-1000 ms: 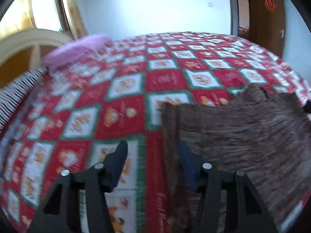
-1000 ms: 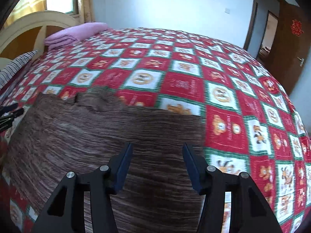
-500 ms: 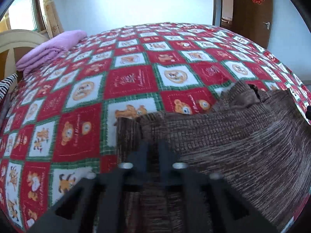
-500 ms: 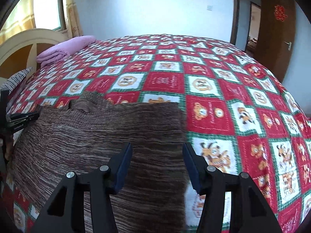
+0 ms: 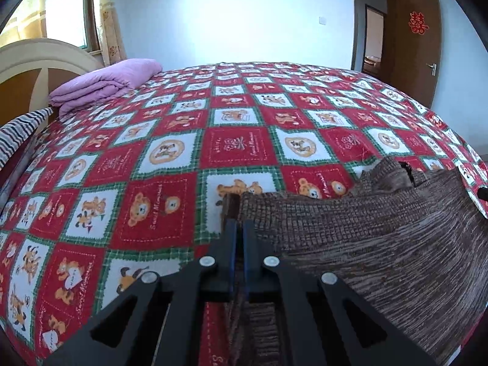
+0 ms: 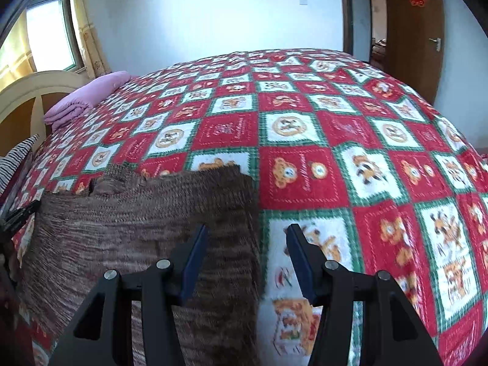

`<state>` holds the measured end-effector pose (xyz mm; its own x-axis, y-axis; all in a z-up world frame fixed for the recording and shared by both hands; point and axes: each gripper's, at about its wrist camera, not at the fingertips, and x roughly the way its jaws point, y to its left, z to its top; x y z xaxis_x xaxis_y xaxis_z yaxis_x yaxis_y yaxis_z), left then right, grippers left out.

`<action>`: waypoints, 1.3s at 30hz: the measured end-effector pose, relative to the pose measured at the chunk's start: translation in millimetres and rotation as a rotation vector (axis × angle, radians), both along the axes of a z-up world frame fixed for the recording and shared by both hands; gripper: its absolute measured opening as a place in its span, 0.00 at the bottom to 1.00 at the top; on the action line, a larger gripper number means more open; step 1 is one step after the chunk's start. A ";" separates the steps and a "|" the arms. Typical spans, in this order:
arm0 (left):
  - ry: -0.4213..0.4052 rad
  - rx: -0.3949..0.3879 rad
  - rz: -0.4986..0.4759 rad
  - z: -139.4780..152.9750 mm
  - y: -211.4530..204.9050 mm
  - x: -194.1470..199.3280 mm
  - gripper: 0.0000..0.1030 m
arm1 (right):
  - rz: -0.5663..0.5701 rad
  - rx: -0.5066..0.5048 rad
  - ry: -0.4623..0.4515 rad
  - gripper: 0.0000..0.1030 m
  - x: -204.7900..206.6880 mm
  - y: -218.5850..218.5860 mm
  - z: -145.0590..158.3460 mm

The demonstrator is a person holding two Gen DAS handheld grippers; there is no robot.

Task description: Fold small clothes

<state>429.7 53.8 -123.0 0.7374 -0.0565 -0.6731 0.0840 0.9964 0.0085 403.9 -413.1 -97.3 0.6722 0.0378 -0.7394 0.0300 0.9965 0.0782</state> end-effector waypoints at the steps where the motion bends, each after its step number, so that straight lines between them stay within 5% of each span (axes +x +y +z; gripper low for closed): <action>1: -0.010 -0.007 0.009 2.5 1.9 -1.2 0.04 | -0.004 -0.002 -0.007 0.53 2.3 0.5 2.0; 15: 0.068 0.025 0.066 -13.3 12.6 11.5 0.05 | 0.056 0.011 0.029 0.53 6.5 40.9 6.9; 20: 0.076 0.076 0.045 -10.1 7.8 -4.8 0.10 | 0.227 0.024 0.059 0.53 -14.4 109.6 5.6; 22: 0.059 0.078 0.059 -4.2 11.6 -18.6 0.20 | 0.343 0.031 0.073 0.53 -25.5 148.2 2.4; 24: 0.041 0.091 0.080 -0.6 16.3 -35.5 0.46 | 0.451 0.038 0.075 0.53 -36.9 186.5 -1.0; 25: 0.034 0.094 0.092 -0.5 19.6 -42.9 0.48 | 0.516 0.033 0.078 0.53 -43.5 211.3 -4.1; 30: 0.096 0.091 0.125 -17.5 39.7 -56.7 0.48 | 0.704 0.050 0.123 0.53 -60.5 298.6 -32.0; 33: 0.120 0.008 0.155 -17.5 57.8 -60.2 0.48 | 0.746 -0.017 0.120 0.59 -77.4 338.1 -51.4; 38: 0.092 0.014 0.183 -15.5 74.9 -71.5 0.49 | 0.784 0.017 0.106 0.60 -86.0 339.4 -37.4; 39: 0.096 0.005 0.196 -16.4 79.1 -71.8 0.56 | 0.774 0.022 0.089 0.60 -83.2 338.1 -33.8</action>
